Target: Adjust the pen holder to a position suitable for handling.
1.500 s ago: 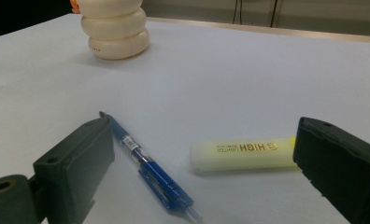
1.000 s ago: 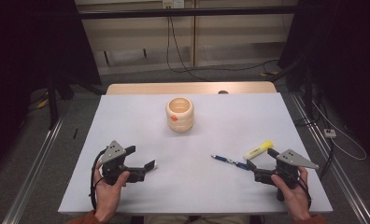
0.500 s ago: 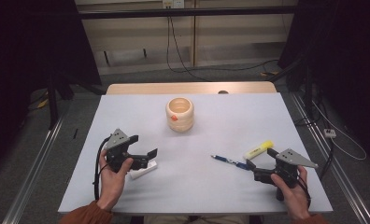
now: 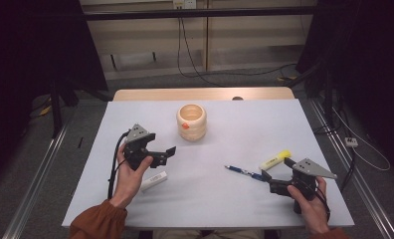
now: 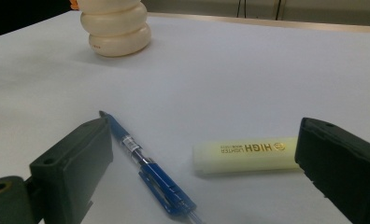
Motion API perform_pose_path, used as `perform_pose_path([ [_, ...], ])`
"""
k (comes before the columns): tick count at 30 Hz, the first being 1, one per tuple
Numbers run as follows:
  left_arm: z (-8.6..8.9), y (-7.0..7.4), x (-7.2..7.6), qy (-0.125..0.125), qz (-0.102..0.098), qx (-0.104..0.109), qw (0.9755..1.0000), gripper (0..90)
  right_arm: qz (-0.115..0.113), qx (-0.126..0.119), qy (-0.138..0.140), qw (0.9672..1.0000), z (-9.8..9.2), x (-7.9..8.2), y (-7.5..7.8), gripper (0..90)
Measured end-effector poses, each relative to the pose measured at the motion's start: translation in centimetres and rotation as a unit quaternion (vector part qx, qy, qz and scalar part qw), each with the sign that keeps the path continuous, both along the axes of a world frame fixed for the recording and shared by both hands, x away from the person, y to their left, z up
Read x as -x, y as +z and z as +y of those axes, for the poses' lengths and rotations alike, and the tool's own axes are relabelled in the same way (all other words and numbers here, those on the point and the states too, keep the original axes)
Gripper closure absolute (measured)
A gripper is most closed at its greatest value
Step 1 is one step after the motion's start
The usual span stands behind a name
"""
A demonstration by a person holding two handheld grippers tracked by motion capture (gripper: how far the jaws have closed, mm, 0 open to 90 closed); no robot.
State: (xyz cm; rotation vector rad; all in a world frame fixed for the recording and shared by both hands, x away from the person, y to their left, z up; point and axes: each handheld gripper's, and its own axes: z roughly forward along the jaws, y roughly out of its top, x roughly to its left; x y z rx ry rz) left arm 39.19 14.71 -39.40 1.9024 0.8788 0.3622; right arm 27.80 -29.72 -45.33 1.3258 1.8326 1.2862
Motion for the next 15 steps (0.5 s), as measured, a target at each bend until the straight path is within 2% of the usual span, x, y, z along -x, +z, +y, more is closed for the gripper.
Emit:
perform_pose_path([
  [1,-0.2,0.1,-0.2,0.005,0.002,0.000,1.0000,7.7,0.000,0.000,0.000,1.0000,0.0,0.0,0.0,4.0],
  [2,-0.4,0.4,-0.6,-0.005,-0.001,-0.007,1.0000,7.7,0.001,0.001,0.002,1.0000,0.0,0.0,-0.1,4.0],
  [5,-0.7,0.7,-1.2,-0.013,-0.002,0.002,0.9999,7.7,0.002,-0.001,0.001,1.0000,-0.1,0.0,-0.1,4.0],
  [8,-1.1,1.0,-1.9,-0.014,0.000,-0.003,0.9999,7.0,-0.002,-0.002,0.001,1.0000,-0.2,0.0,-0.1,4.0],
  [9,-1.4,1.1,-2.6,-0.016,0.002,0.006,0.9999,6.8,0.000,-0.001,0.001,1.0000,-0.2,0.0,-0.1,4.0],
  [10,-1.4,1.1,-2.6,-0.016,0.002,0.006,0.9999,6.7,0.001,-0.002,0.001,1.0000,-0.2,0.0,-0.1,4.0],
  [12,-1.7,1.2,-3.3,-0.023,0.022,0.014,0.9994,6.6,0.002,-0.003,0.001,1.0000,-0.2,-0.1,-0.1,3.9],
  [15,-2.0,1.3,-3.8,-0.022,0.026,0.020,0.9992,6.1,0.001,-0.003,-0.001,1.0000,-0.2,-0.1,-0.1,4.0],
])
